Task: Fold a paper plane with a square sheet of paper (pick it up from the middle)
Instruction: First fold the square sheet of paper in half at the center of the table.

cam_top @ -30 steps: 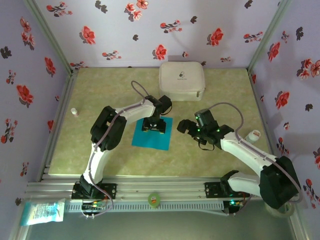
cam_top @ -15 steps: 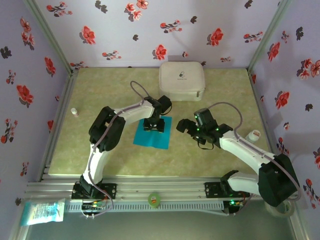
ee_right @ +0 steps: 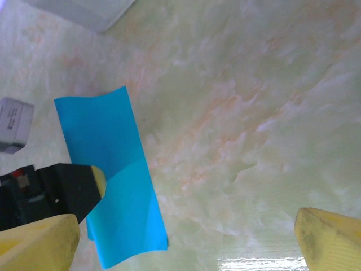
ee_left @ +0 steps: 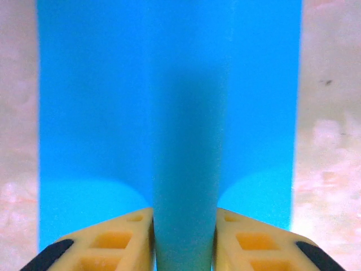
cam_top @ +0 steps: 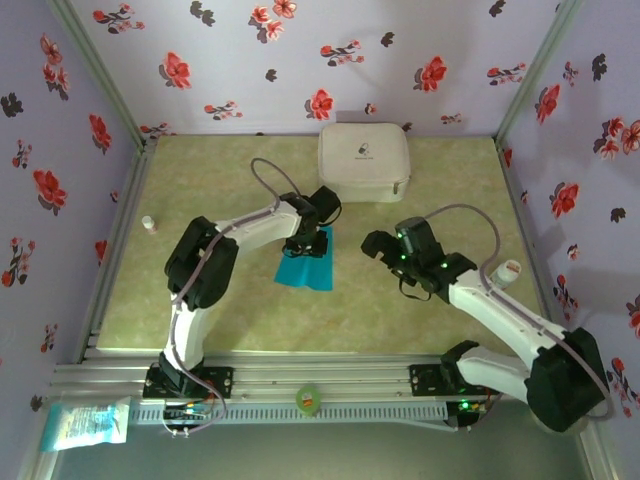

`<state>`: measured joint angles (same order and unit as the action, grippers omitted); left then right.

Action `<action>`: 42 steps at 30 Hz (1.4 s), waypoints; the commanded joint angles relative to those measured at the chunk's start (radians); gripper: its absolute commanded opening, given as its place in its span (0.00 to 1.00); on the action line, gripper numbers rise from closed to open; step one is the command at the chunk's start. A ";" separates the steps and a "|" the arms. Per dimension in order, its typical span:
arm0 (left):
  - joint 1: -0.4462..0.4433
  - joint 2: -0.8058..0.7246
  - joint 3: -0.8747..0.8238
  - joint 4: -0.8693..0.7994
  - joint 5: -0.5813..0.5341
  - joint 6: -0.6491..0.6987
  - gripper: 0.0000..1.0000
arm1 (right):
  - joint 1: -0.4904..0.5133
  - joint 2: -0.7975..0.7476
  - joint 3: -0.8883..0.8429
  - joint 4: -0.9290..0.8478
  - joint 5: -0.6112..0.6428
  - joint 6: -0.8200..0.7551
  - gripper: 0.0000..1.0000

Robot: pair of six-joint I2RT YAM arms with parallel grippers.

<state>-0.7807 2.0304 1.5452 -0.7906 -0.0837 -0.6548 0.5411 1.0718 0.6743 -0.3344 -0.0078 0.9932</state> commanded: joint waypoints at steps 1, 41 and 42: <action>-0.002 -0.088 -0.017 0.004 -0.021 -0.041 0.29 | -0.006 -0.058 -0.034 -0.016 0.126 0.039 0.98; 0.062 -0.305 -0.556 0.656 0.490 -0.270 0.34 | -0.056 0.068 -0.046 0.211 -0.253 -0.053 0.81; 0.064 -0.299 -0.560 0.656 0.490 -0.268 0.34 | -0.056 0.075 -0.045 0.216 -0.254 -0.051 0.80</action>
<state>-0.7288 1.7115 1.0023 -0.1616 0.3882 -0.9184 0.4889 1.1316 0.6197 -0.1448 -0.2398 0.9241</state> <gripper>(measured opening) 0.337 0.804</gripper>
